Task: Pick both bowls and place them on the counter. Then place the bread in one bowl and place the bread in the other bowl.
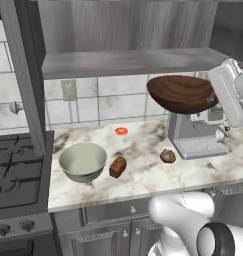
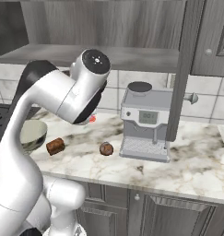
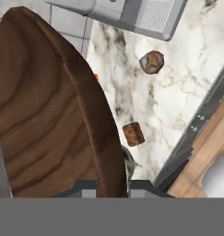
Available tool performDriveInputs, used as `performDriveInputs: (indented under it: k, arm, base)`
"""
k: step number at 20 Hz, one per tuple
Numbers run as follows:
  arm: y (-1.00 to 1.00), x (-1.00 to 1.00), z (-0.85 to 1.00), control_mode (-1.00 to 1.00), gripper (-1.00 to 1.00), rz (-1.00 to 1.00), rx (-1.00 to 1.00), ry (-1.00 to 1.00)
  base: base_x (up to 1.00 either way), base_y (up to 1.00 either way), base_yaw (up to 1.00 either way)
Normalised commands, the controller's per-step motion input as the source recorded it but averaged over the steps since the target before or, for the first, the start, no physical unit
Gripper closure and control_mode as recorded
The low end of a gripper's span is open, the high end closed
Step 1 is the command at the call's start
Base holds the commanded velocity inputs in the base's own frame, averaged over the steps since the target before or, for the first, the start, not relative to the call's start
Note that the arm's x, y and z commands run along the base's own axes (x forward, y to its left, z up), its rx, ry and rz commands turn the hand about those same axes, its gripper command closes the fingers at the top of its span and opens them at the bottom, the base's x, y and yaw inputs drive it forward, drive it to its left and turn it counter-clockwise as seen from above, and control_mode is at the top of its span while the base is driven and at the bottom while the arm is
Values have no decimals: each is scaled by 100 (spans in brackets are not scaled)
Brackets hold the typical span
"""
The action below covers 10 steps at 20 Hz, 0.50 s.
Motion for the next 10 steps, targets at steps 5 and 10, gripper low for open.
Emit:
performDriveInputs:
  k: [5, 10]
  arm:
    - [28, -18, -51, -100, 100, 0, 0, 15]
    - [33, 11, -61, -100, 100, 0, 0, 24]
  base:
    - [0, 0, 0]
    - [0, 0, 0]
